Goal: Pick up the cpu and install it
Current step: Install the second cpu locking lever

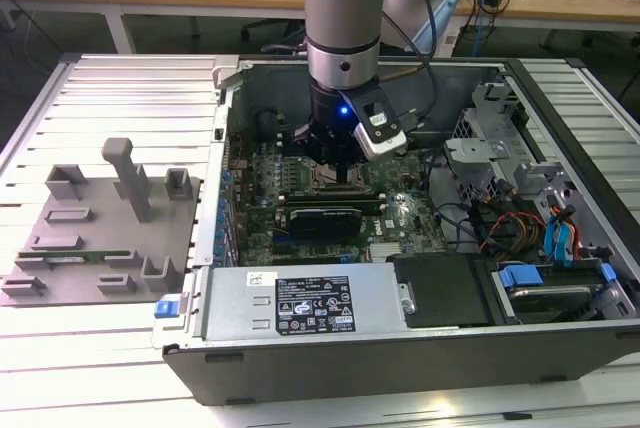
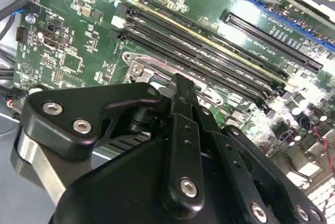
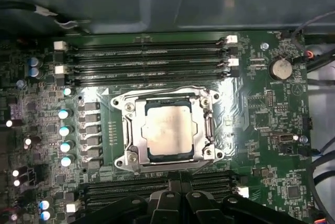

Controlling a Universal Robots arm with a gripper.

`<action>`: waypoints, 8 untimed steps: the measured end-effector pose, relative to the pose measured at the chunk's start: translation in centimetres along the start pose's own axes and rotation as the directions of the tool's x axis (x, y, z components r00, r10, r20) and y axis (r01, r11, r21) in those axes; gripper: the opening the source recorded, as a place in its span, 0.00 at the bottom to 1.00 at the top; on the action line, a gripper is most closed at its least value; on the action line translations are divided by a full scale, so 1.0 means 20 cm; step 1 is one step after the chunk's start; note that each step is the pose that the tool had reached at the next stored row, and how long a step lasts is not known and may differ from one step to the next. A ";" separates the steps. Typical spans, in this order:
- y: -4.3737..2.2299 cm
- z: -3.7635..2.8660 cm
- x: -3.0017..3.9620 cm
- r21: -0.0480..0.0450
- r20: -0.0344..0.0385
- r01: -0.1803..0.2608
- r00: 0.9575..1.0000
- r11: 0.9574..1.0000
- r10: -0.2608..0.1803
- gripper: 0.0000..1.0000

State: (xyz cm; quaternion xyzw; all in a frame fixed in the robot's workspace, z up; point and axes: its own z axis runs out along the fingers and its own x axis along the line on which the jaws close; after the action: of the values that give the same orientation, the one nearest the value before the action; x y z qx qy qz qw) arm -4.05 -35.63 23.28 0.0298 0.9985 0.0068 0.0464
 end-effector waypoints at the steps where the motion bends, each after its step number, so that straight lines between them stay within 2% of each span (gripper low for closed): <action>1: -0.003 0.000 0.011 0.000 0.000 0.006 1.000 1.000 -0.006 0.11; 3: -0.006 0.000 0.029 -0.001 0.000 0.011 1.000 1.000 -0.011 0.11; 6: -0.017 -0.005 0.082 0.003 0.003 0.017 1.000 1.000 -0.017 0.11; 8: -0.033 -0.007 0.106 0.004 0.005 0.021 1.000 1.000 -0.021 0.11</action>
State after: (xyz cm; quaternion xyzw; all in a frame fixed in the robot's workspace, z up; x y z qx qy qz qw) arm -6.20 -36.16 23.20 0.0196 0.9986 0.0045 0.0488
